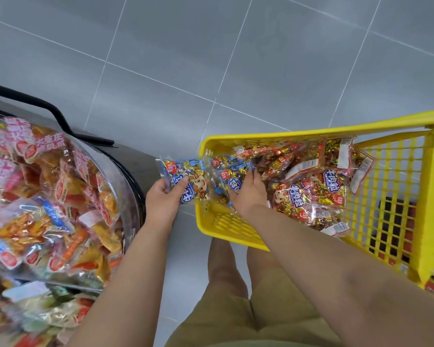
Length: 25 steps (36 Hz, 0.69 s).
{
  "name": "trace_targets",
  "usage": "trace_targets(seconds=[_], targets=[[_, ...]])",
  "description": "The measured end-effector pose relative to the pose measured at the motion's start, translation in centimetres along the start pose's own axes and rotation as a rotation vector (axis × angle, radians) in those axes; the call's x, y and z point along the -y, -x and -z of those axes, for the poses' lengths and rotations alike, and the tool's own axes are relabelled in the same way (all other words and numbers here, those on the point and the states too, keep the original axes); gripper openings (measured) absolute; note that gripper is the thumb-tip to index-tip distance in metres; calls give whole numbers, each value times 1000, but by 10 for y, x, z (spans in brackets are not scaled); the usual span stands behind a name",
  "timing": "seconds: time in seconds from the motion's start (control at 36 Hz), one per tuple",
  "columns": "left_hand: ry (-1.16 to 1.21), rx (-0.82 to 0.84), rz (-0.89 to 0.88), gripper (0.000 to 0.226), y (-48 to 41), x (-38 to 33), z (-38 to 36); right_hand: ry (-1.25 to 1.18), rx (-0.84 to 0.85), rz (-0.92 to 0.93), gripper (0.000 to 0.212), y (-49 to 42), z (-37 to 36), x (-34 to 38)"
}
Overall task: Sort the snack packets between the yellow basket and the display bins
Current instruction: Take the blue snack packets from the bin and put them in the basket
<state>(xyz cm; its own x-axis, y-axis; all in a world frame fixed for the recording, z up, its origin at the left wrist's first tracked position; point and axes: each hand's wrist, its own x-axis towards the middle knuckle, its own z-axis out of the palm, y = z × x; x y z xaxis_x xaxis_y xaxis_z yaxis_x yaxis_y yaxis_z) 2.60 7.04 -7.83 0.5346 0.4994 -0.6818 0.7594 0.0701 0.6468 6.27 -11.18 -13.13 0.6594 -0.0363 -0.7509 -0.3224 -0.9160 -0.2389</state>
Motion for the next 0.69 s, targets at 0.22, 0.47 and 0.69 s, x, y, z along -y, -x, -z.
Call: trace_targets(seconds=[0.22,0.47,0.69], targets=[[-39,69,99,18,1,1,3,41,-75,-88,87,-4,0,7],[42,189,168,29,-1,0,2,123,-59,-91,87,-1,-6,-3],[55,183,138,26,1,1,4,-6,-34,-80,107,3,7,-19]])
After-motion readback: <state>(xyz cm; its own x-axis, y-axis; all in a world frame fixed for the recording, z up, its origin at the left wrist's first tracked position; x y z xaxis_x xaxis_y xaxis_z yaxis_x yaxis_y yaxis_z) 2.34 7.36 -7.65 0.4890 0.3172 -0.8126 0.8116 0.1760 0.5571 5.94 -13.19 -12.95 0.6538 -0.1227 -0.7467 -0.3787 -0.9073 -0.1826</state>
